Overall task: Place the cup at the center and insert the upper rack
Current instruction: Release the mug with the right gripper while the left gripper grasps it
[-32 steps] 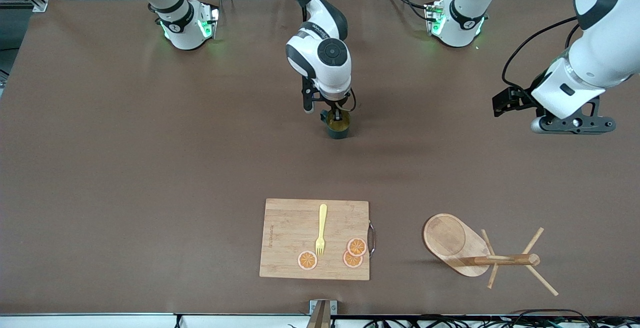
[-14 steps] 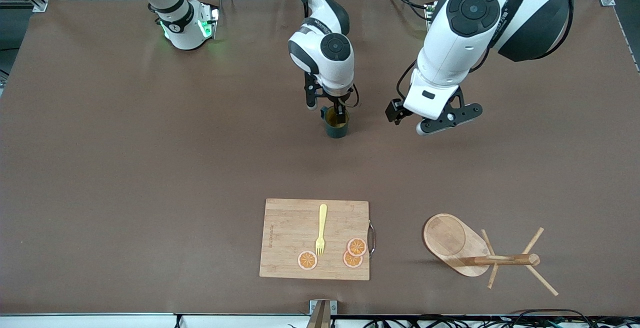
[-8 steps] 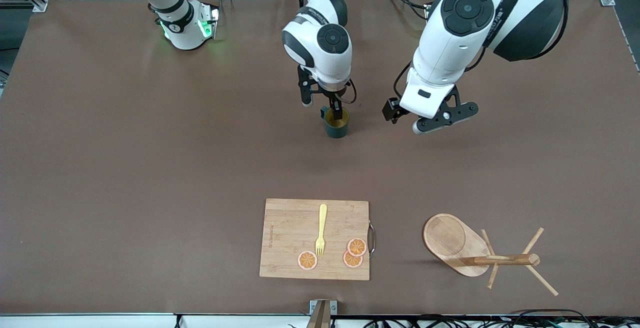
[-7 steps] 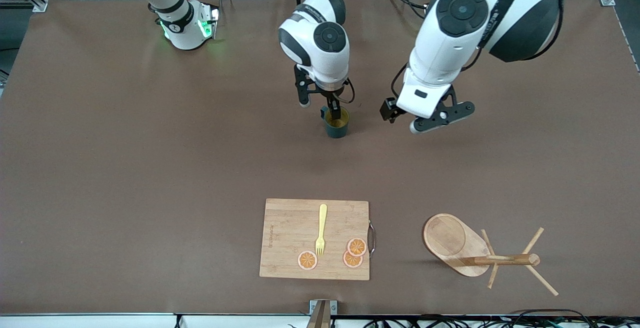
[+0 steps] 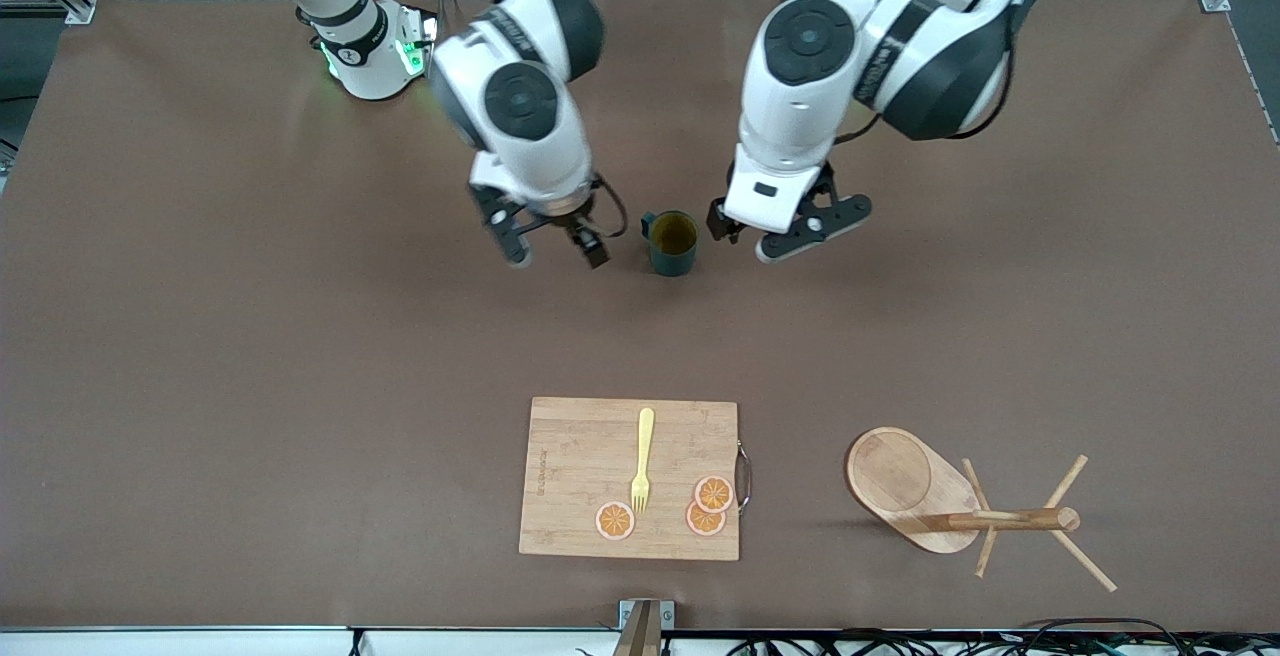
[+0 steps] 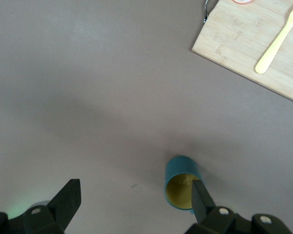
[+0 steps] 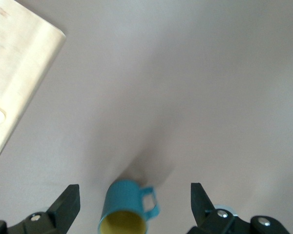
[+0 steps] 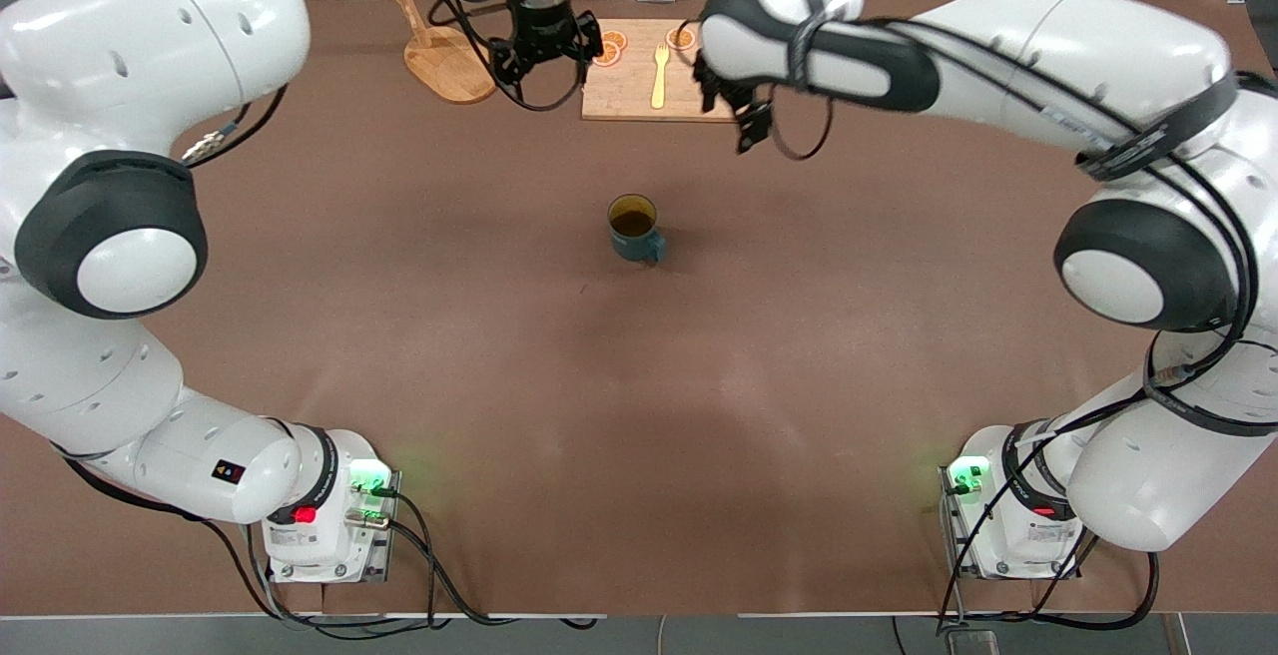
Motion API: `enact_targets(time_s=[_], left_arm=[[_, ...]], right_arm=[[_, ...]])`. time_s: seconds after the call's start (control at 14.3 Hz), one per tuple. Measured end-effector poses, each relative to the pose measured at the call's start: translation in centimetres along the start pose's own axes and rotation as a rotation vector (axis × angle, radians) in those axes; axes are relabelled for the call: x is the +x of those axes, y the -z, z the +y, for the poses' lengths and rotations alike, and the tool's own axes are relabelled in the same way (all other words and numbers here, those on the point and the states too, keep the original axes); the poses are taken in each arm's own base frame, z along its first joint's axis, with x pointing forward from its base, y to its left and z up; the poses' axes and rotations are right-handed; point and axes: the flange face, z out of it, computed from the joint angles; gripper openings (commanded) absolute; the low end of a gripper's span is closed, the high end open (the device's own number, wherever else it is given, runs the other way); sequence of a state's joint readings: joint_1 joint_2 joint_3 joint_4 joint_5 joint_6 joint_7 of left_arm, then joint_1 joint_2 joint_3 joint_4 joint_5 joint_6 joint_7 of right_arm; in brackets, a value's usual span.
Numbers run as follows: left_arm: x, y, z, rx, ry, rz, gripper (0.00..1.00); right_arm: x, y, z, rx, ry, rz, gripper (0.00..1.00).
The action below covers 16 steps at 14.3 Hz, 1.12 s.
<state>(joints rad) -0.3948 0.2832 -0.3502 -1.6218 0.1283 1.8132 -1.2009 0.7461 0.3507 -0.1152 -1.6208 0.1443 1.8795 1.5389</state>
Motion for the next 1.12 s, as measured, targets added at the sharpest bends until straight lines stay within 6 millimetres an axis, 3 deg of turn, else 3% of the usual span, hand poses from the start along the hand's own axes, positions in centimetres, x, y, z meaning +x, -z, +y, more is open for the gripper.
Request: enact_targets(time_s=[0.21, 0.49, 0.84, 1.12], left_arm=[[-5.1, -3.8, 3.9, 0.035, 0.084, 0.061, 1.00], [-11.0, -9.2, 7.6, 0.088, 0.128, 0.128, 0.96], [-18.1, -14.1, 10.3, 0.114, 0.188, 0.192, 0.93], [-20.8, -19.7, 12.0, 0.114, 0.251, 0.279, 0.90]], right_arm=[[9.0, 2.8, 1.7, -0.015, 0.232, -0.013, 1.00], [18.7, 5.4, 5.4, -0.040, 0.533, -0.058, 1.00], [26.0, 7.9, 9.7, -0.083, 0.788, -0.036, 1.00], [33.5, 10.6, 14.7, -0.064, 0.925, -0.061, 1.00]])
